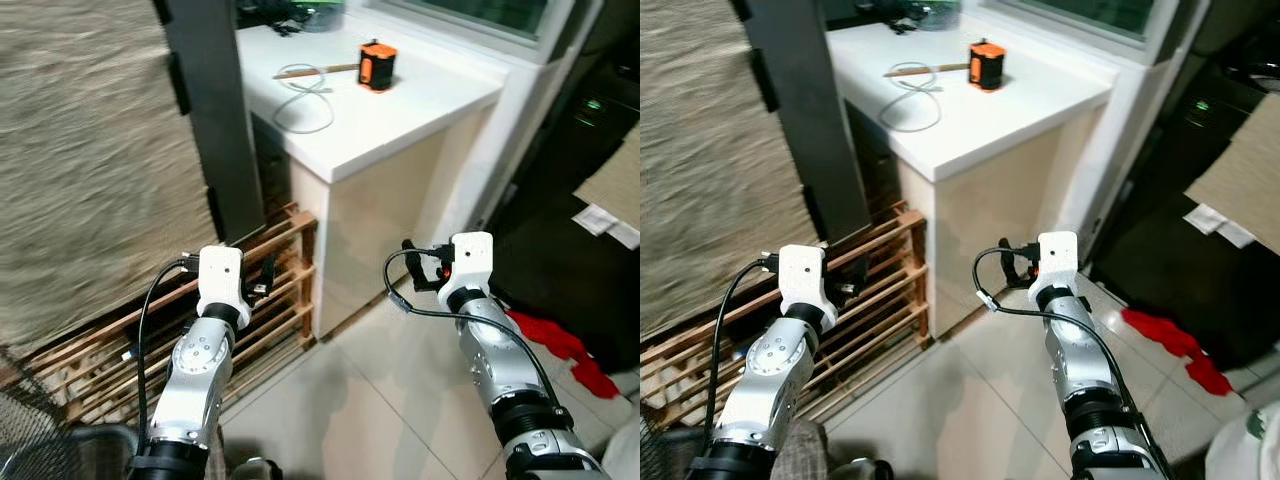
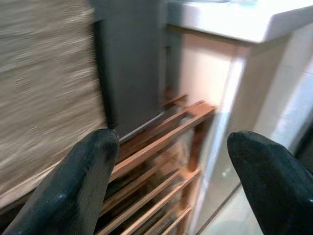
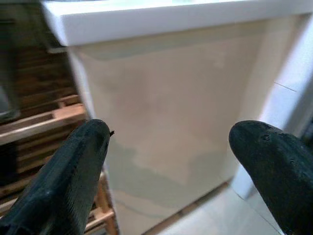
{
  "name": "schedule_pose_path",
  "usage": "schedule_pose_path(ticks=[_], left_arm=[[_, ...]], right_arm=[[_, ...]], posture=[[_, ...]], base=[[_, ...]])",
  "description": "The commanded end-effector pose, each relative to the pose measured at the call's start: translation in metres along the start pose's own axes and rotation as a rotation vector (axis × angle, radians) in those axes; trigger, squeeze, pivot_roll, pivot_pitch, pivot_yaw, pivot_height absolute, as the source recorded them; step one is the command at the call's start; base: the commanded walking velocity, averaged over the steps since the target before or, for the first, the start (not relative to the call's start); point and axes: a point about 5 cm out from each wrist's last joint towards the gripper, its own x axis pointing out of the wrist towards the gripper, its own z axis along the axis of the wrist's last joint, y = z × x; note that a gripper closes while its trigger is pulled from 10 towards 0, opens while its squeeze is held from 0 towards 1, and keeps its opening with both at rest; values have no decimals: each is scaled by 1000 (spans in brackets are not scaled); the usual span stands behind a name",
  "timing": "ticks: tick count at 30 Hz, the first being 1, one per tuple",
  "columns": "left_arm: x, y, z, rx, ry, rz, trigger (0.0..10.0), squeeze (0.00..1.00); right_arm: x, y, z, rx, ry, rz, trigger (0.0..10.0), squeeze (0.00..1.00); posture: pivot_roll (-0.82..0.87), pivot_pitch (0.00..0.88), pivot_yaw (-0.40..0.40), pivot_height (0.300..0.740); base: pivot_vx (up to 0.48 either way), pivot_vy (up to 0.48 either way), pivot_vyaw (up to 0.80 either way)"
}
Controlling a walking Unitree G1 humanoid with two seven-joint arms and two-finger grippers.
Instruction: Clothes washing
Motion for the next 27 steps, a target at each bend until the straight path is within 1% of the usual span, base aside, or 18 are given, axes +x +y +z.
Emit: schedule_pose_path(ticks=[1,3,4,5,8,13,14,15,16,17,21,27], left_arm=[[-4,6,-7,-13,37,33,10000,0],[-7,11,-8,-17,38,53,10000,0],[-9,13,-10,-2,42,66,10000,0],[-12,17,-15,-3,59,80,10000,0],[-16,19,-21,-10,79,95,10000,0],[-13,21,-17,-7,65,108,10000,0],[-13,22,-16,-4,61,111,10000,0],[-13,23,-16,-3,61,112,10000,0],[-13,23,-16,-3,61,112,10000,0],[-13,23,-16,-3,61,115,10000,0],[-14,23,-17,-3,61,118,10000,0],[-13,18,-17,-6,60,103,10000,0]], right_arm=[[0,-3,2,-2,-12,-11,10000,616],[0,-4,1,-1,-12,-17,10000,616],[-1,-5,1,-1,-12,-18,10000,624],[-1,-6,1,-4,-11,-20,10000,624],[-1,-6,0,-7,-8,-20,10000,631],[1,-2,-1,4,9,-12,10000,627],[3,-2,-3,-21,43,-21,10000,604],[4,-2,-5,-28,57,-30,10000,573],[4,-2,-5,-31,65,-36,10000,573],[4,-3,-6,-36,68,-38,10000,549],[3,-5,-7,-43,71,-47,10000,545],[3,-6,-7,-56,73,-69,10000,537]], posture=[[-83,0,4,740],[-83,0,4,740],[-83,0,4,740],[-81,0,2,740],[-75,0,-4,740],[-65,0,-16,740],[-64,0,-17,740],[-63,0,-18,740],[-63,0,-18,740],[-63,0,-20,740],[-63,0,-20,740],[-70,0,-15,740]], base=[[0,0,756],[0,0,756],[0,0,750],[0,0,750],[0,0,750],[0,0,745],[0,0,0],[0,0,0],[0,0,0],[0,0,0],[0,0,0],[0,0,0]])
